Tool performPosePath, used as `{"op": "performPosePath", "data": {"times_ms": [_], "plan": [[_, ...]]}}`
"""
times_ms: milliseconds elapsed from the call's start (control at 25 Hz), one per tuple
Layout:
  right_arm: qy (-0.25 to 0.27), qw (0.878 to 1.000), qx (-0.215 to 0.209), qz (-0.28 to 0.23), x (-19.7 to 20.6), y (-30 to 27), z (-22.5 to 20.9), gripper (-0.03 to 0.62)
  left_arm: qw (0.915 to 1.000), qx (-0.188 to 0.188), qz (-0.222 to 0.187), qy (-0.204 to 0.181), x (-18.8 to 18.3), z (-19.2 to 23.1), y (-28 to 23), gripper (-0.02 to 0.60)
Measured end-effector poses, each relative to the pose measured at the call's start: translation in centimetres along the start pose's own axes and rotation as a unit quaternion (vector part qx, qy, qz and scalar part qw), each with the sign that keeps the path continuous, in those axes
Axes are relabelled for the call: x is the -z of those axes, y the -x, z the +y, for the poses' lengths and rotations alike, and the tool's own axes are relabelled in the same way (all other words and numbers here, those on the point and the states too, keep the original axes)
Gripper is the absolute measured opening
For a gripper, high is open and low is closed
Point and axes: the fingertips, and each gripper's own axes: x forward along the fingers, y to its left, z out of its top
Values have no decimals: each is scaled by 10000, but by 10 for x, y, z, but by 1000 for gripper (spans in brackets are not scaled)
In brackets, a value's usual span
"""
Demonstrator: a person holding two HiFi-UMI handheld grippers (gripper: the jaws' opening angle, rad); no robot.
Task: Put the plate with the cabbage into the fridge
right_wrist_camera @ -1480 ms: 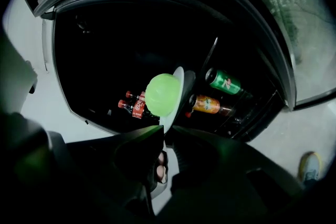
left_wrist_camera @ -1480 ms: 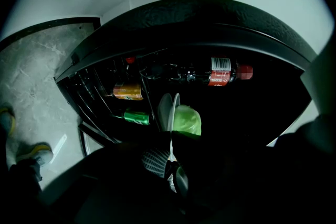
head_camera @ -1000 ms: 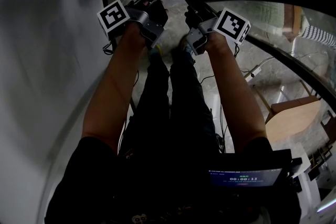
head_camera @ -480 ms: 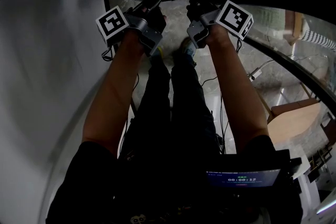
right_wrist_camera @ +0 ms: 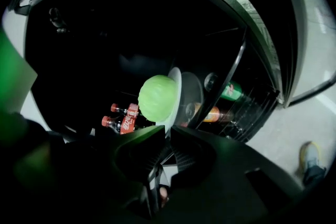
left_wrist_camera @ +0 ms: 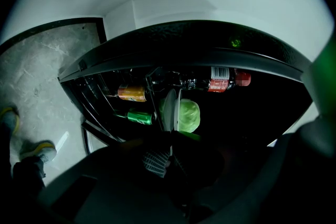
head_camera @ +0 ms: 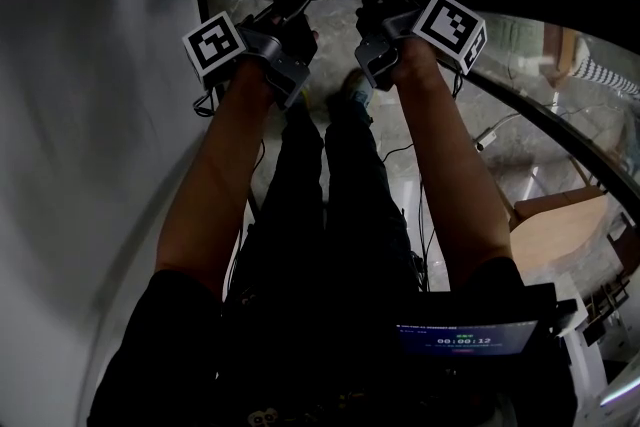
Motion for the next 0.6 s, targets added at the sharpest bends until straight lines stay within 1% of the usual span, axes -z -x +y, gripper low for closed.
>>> {"op": "performPosePath", "data": {"times_ms": [120, 400, 600], "plan": [[-89, 9998, 181, -28, 2, -1, 0, 41, 10000, 8, 8, 11, 0, 0, -1, 15], [-115, 9995, 279, -63, 1, -1, 3, 43, 10000, -84, -19, 46, -1, 3, 0, 15], [-172, 9986, 499, -99, 1, 0, 2, 49, 9999, -143, -22, 49, -1, 4, 0, 15]]}}
